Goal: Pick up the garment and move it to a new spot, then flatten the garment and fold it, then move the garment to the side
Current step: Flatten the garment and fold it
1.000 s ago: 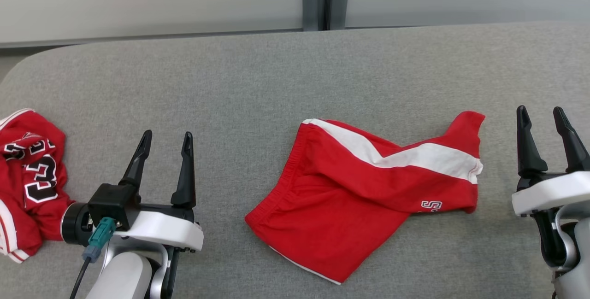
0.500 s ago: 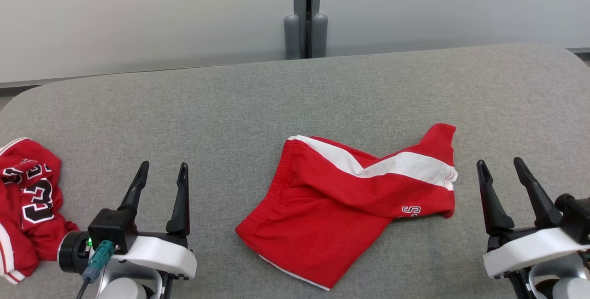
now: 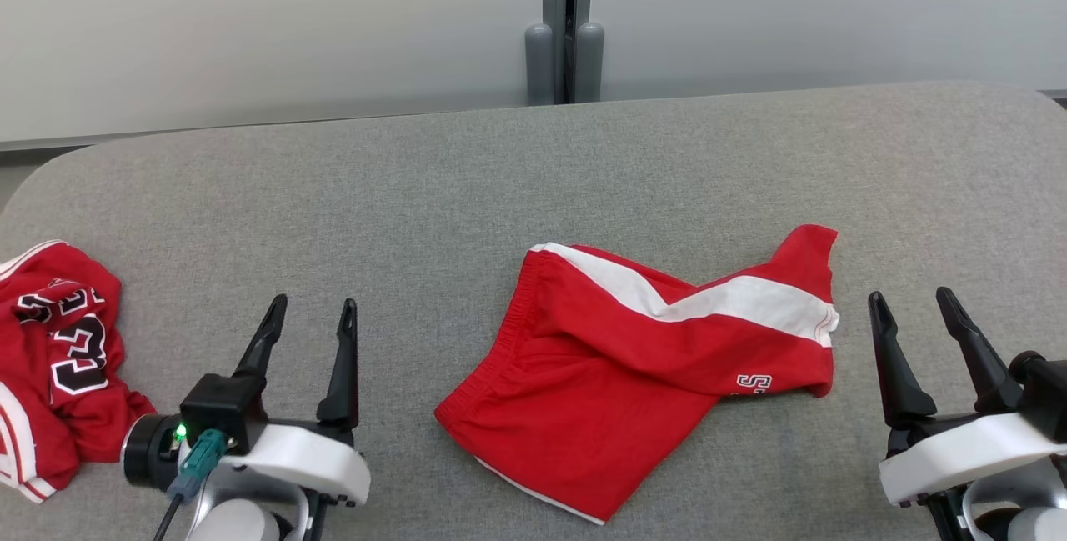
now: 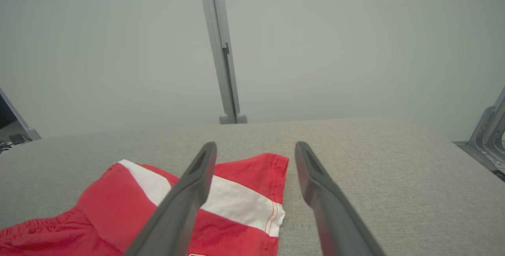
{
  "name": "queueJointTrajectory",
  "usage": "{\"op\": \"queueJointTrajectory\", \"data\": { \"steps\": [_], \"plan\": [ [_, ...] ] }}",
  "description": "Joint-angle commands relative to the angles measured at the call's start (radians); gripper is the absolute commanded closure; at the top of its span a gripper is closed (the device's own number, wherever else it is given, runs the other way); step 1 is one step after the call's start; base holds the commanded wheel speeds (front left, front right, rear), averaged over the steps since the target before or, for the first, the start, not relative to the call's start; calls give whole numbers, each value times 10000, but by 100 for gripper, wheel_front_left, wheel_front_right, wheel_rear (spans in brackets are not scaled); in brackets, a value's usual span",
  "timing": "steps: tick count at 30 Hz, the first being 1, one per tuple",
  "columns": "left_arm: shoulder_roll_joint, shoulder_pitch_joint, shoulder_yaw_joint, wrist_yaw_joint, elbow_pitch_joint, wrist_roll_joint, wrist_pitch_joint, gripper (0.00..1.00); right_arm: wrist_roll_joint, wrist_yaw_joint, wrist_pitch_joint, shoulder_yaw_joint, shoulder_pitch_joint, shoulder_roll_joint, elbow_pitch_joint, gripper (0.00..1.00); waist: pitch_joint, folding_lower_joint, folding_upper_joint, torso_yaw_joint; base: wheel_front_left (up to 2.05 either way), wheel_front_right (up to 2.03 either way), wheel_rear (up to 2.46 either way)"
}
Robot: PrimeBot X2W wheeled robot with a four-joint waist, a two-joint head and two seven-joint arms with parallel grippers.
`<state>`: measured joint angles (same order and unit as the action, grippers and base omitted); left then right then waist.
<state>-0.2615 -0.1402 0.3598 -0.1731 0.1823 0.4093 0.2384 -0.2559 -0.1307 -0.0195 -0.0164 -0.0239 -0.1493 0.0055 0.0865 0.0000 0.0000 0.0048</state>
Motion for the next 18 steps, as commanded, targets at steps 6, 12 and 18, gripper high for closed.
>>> {"op": "queueJointTrajectory", "data": {
  "steps": [6,12,18],
  "plan": [
    [513,-1687,821,700,235,-128,-734,0,-14,-1,-132,42,-231,-34,-249,0,575,0,0,32,0,0,0],
    [1409,-3770,1682,1600,1753,37,-1848,0,-152,-1,-126,-148,-555,-167,-186,0,1234,0,0,-319,0,0,0],
    [1924,-5288,2130,2196,3950,605,-2851,0,-260,-1,13,-333,-833,-168,33,0,1601,0,0,-768,0,0,0]
  ]
}}
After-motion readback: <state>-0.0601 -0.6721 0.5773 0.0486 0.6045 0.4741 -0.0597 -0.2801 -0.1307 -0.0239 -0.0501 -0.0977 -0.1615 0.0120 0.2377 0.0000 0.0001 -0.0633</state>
